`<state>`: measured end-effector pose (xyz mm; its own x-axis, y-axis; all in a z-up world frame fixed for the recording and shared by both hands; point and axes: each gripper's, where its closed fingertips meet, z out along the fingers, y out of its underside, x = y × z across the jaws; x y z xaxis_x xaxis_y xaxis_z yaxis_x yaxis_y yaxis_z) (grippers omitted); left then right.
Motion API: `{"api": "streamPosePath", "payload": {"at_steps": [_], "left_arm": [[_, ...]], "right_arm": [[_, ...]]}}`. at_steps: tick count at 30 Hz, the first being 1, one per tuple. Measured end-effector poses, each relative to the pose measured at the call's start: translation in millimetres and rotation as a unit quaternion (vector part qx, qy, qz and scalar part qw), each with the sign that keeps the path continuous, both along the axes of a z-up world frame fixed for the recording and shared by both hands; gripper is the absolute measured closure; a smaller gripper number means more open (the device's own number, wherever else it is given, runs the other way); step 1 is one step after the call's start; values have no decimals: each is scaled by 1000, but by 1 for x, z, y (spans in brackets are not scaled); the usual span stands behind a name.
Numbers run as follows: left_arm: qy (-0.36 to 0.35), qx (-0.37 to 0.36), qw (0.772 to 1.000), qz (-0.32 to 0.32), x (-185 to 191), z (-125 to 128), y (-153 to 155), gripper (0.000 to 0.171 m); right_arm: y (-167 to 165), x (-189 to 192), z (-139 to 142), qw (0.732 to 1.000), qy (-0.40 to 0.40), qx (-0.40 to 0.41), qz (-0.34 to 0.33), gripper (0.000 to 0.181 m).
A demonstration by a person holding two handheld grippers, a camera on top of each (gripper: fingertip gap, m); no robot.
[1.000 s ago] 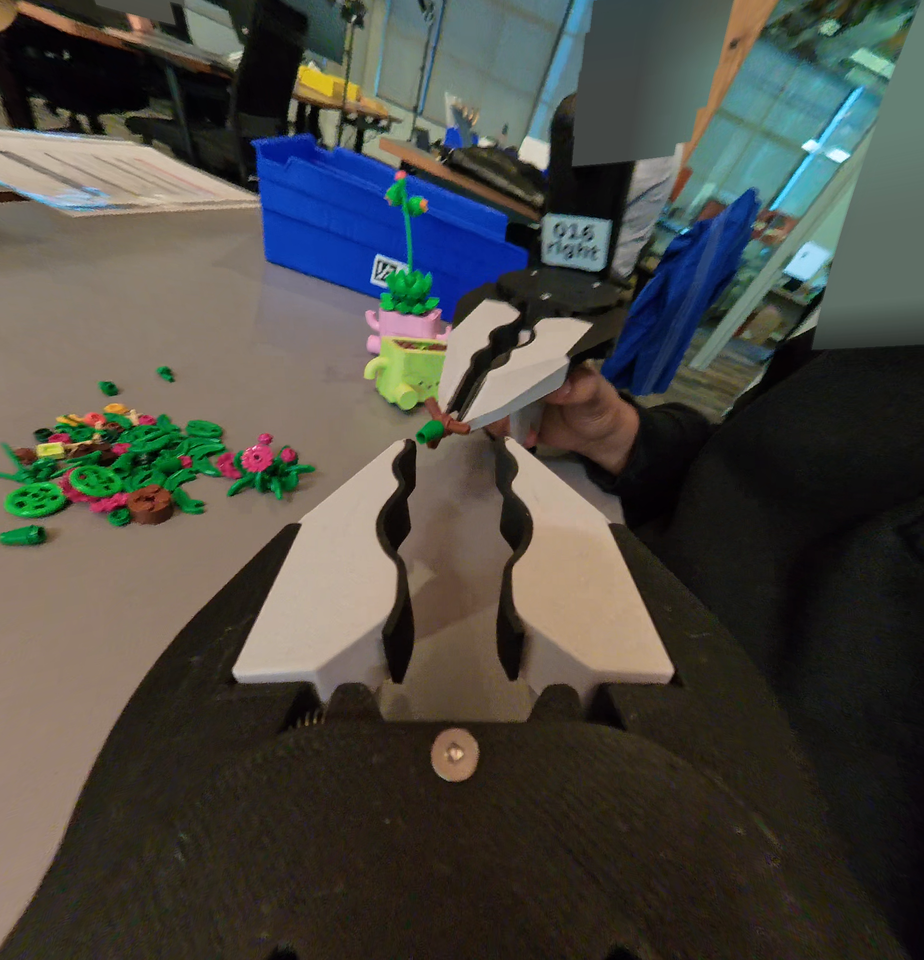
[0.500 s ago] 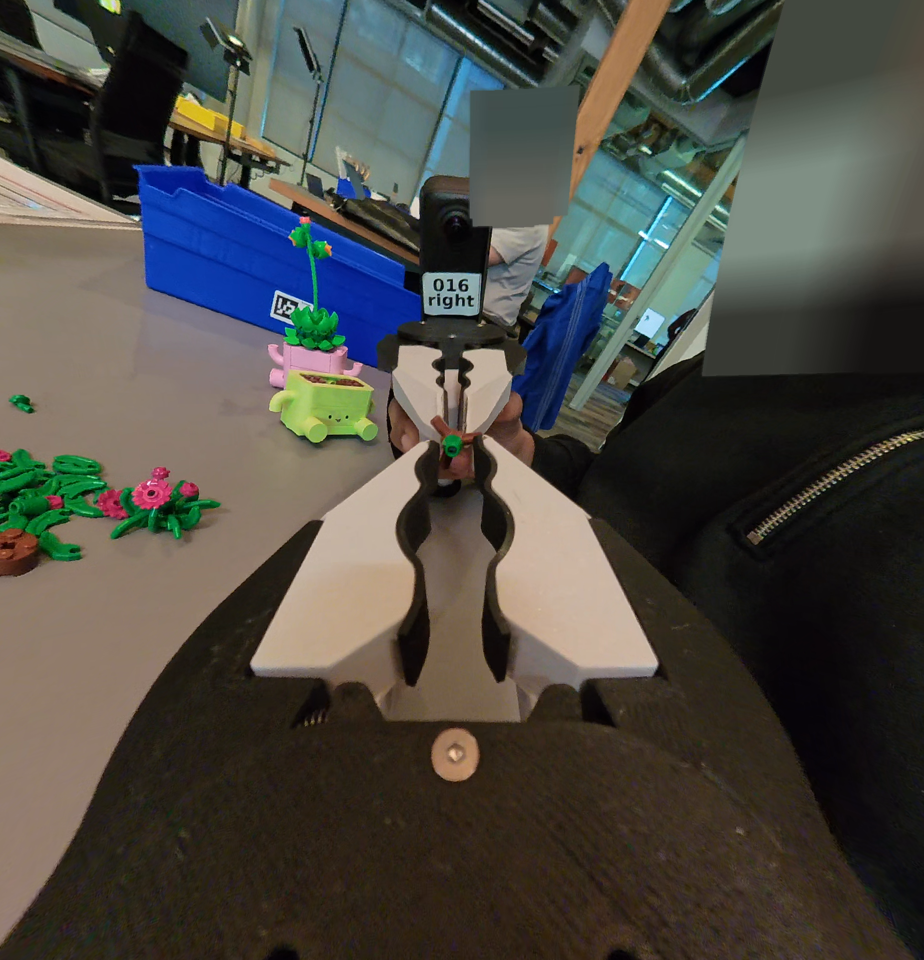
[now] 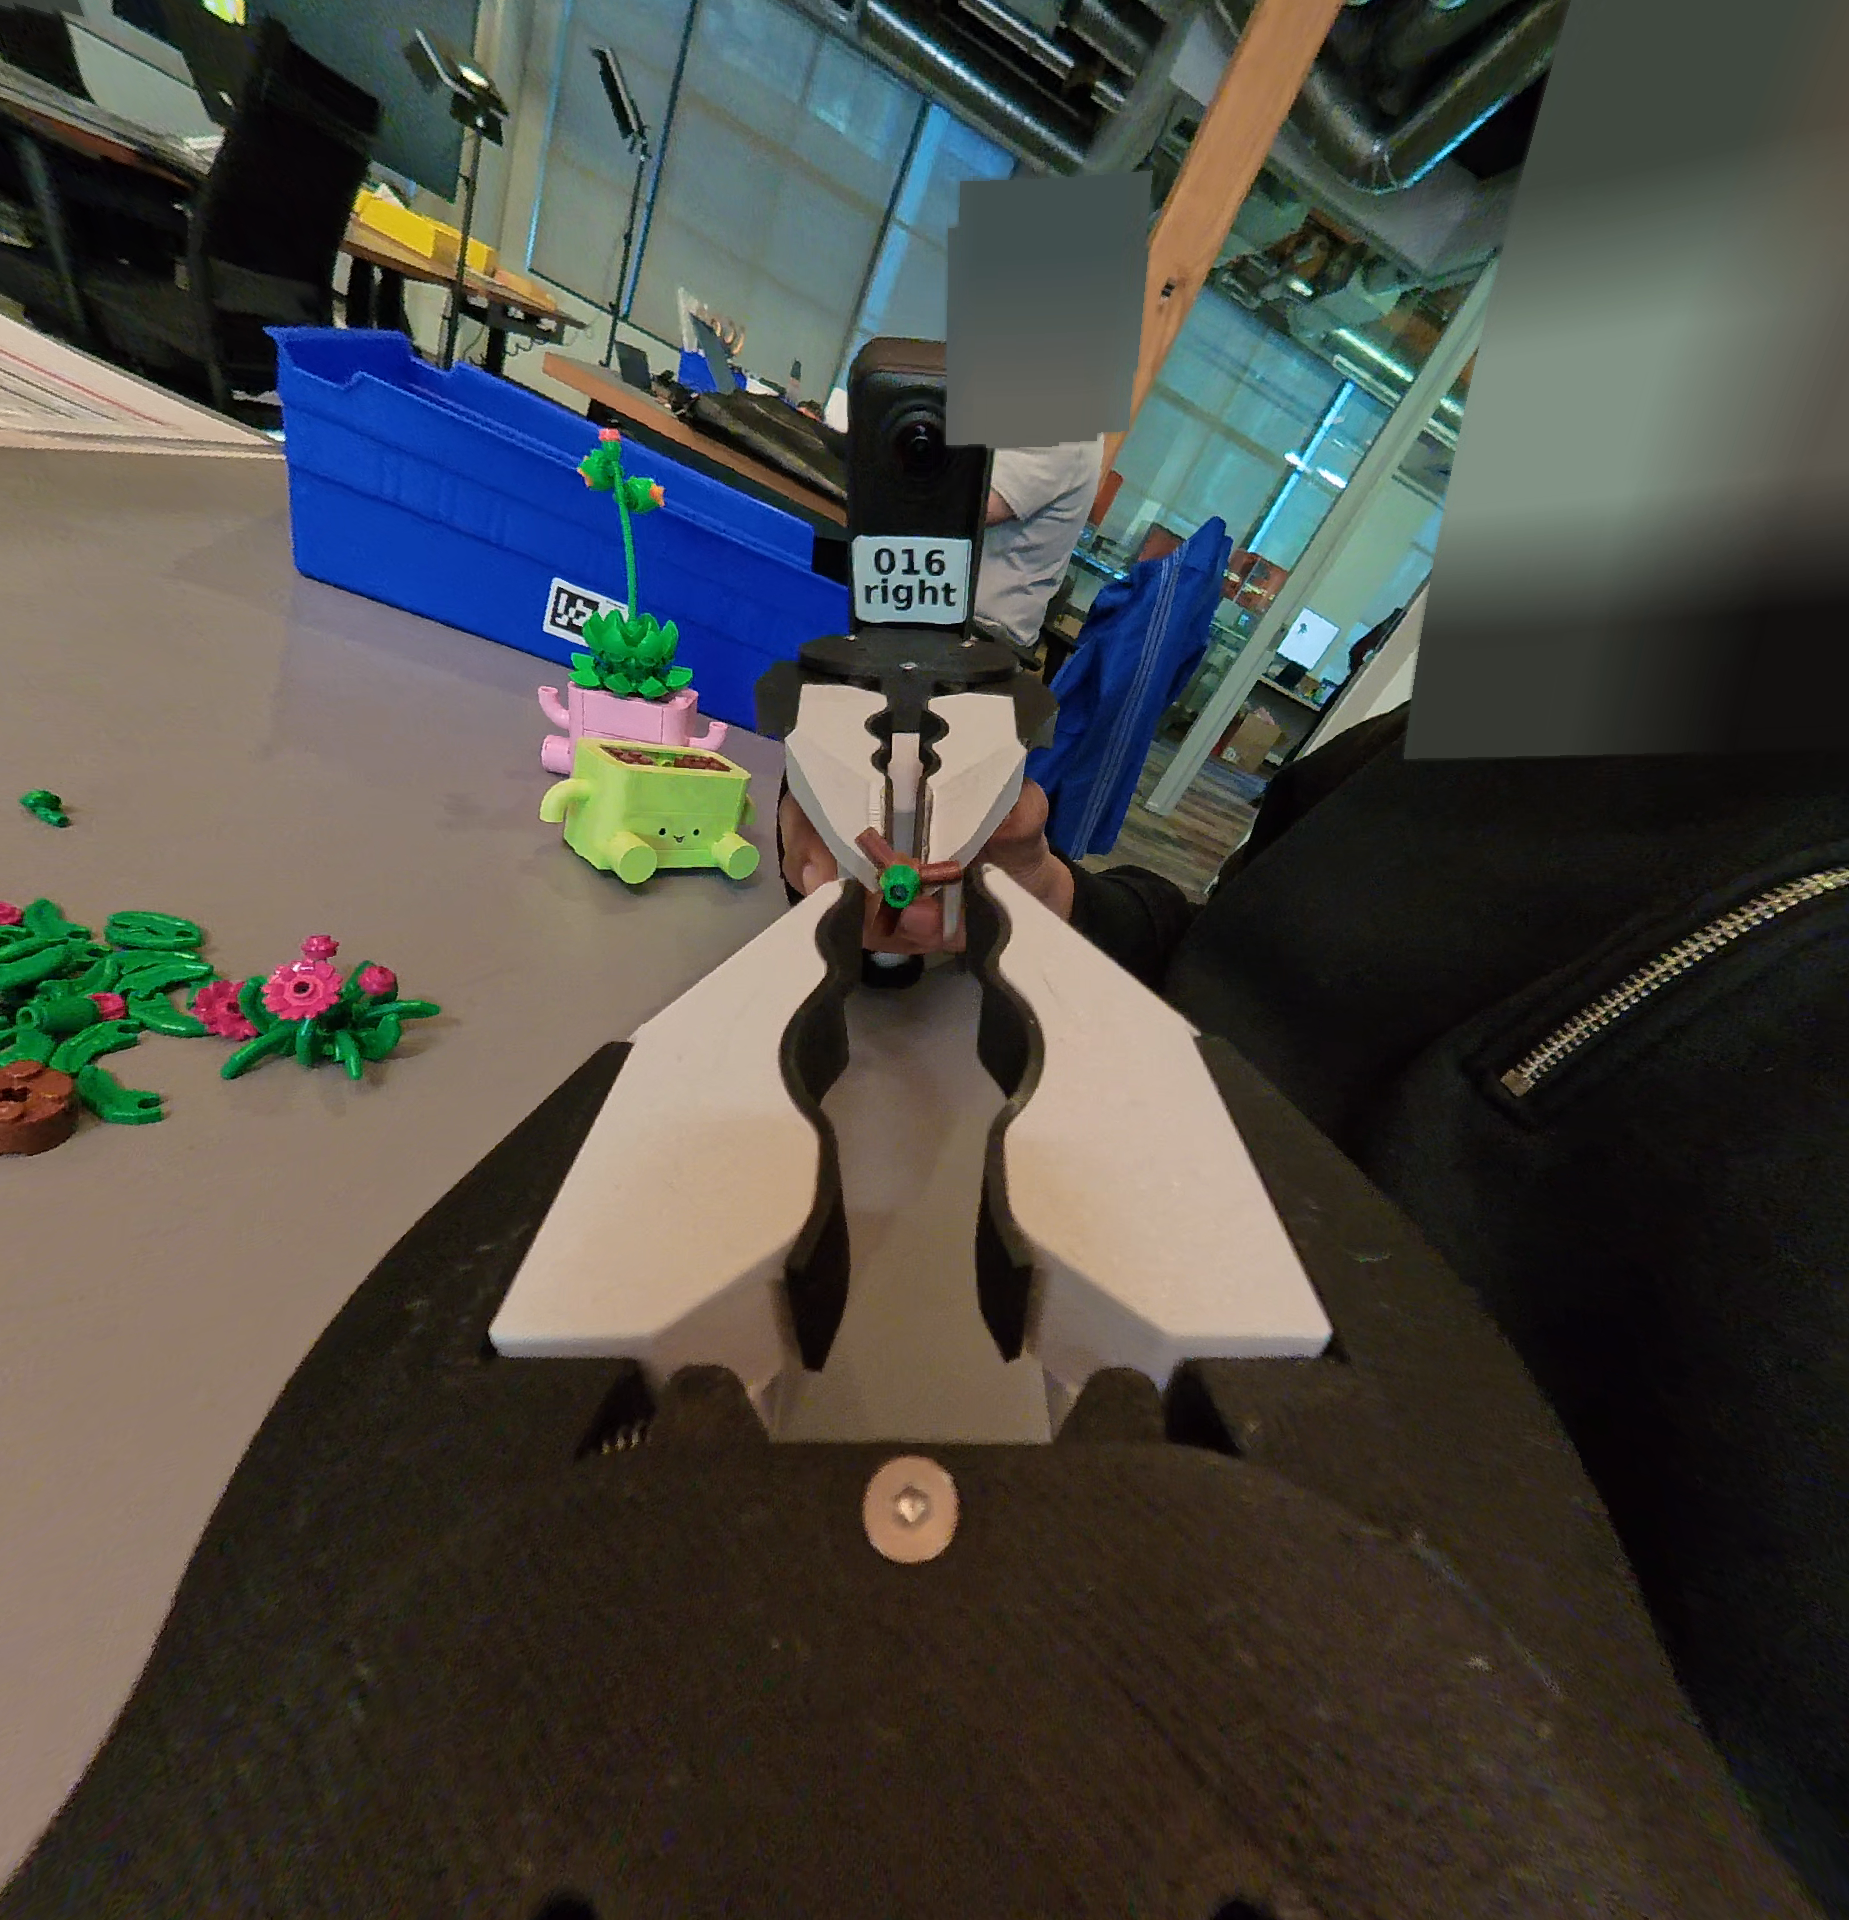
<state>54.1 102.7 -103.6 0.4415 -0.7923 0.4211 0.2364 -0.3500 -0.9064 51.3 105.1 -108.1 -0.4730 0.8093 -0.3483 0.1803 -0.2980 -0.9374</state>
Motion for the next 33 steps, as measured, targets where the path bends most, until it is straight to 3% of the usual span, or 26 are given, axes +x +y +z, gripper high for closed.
{"api": "streamPosePath", "payload": {"at_steps": [7, 10, 15, 20, 24, 33], "left_arm": [[-7, -15, 1000, -14, 2, -2, -2, 155], [1, -8, 1000, -3, 0, -1, 0, 168], [-3, -9, 1000, -8, 1, 1, -2, 168], [2, -7, 1000, -12, 4, 1, -3, 168], [-45, -2, 999, -17, -1, 14, -5, 169], [-41, -4, 999, -15, 2, 12, -4, 169]], "right_arm": [[-4, 0, -2, 1000, 0, 23, 1, 179], [-3, 0, -1, 1000, 3, 25, -4, 180], [-4, 1, 4, 999, 19, 36, -6, 176], [-11, 2, 12, 990, 66, 120, -31, 172], [-9, 2, 12, 978, 82, 181, -64, 171], [-9, 1, 13, 968, 92, 217, -87, 176]]}}
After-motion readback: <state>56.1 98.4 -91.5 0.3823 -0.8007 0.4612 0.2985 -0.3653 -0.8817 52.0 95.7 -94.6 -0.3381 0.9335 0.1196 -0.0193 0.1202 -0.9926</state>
